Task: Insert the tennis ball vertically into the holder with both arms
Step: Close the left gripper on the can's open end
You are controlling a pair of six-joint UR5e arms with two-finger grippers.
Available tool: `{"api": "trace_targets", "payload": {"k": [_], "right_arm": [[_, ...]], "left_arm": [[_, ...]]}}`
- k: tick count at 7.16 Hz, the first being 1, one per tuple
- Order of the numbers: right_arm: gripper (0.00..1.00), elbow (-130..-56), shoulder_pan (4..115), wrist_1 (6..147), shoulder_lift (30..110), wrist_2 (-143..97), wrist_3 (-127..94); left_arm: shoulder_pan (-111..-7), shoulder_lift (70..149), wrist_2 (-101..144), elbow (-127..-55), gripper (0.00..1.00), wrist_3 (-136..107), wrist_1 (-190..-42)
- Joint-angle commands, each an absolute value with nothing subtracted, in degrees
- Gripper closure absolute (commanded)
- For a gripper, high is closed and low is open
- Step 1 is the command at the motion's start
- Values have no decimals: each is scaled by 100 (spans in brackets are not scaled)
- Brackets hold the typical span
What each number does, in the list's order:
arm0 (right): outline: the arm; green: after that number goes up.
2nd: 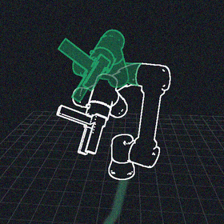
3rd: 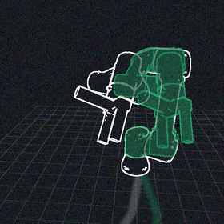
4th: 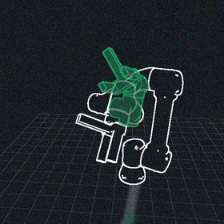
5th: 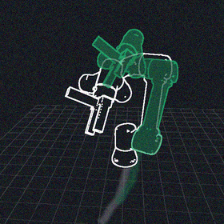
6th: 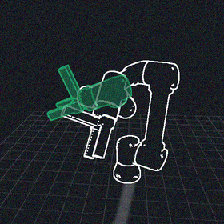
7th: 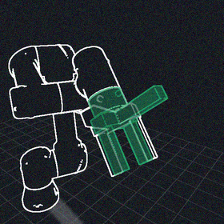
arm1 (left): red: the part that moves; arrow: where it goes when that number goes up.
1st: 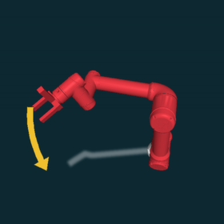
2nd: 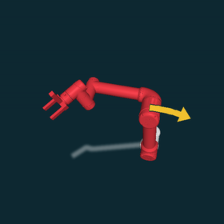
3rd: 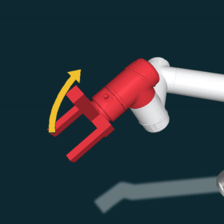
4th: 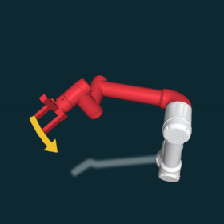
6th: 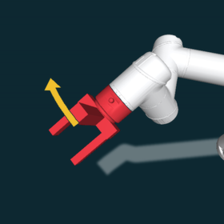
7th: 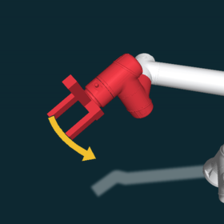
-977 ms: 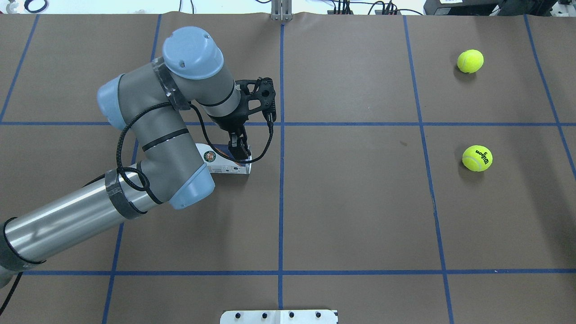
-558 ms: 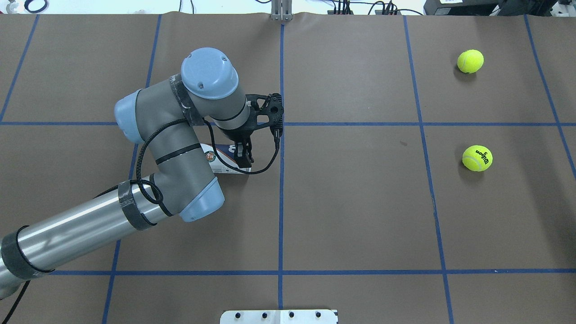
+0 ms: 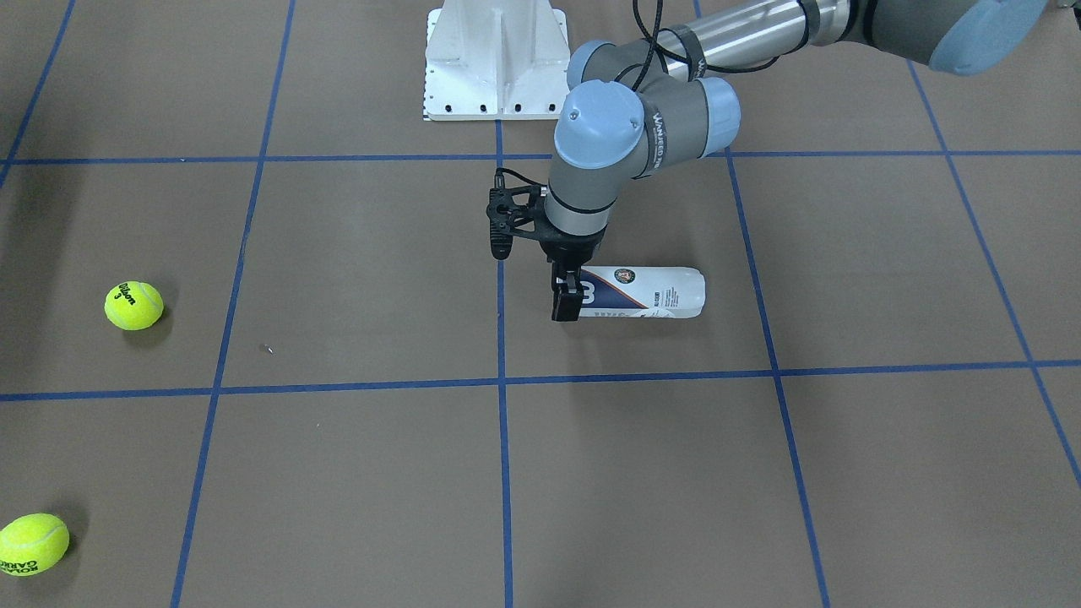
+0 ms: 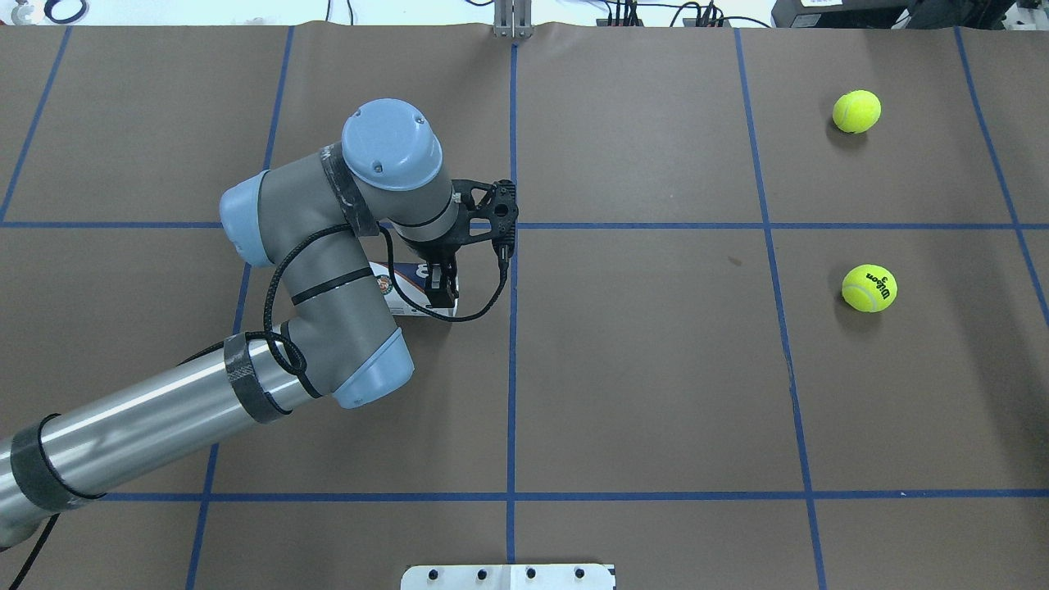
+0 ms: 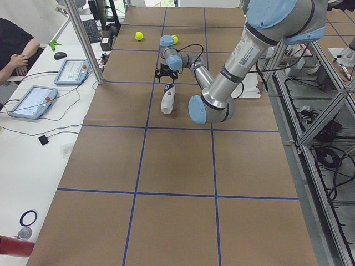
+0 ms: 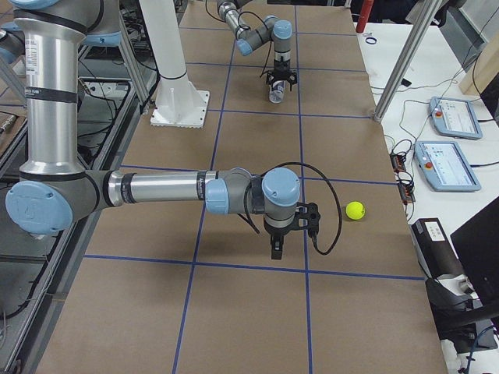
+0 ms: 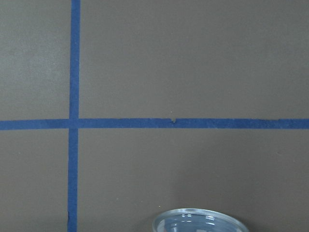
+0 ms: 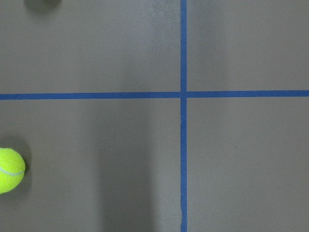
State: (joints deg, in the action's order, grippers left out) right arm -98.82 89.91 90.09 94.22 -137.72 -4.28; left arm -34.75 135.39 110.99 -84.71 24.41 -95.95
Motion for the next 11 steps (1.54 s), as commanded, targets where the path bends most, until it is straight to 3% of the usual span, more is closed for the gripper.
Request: {"api": "trace_targets", "payload": {"k": [1,11], "right_arm": [[1,-9800,8991,9009,9413,-13772,-413],[1,-9633,8991,9009,9396,-13764,-387]], "left_arm": [[-3437,13535,11092,-8420,0,2461,-9598],[-3182,13517,10837,-8271,1,2417,-9598]]}}
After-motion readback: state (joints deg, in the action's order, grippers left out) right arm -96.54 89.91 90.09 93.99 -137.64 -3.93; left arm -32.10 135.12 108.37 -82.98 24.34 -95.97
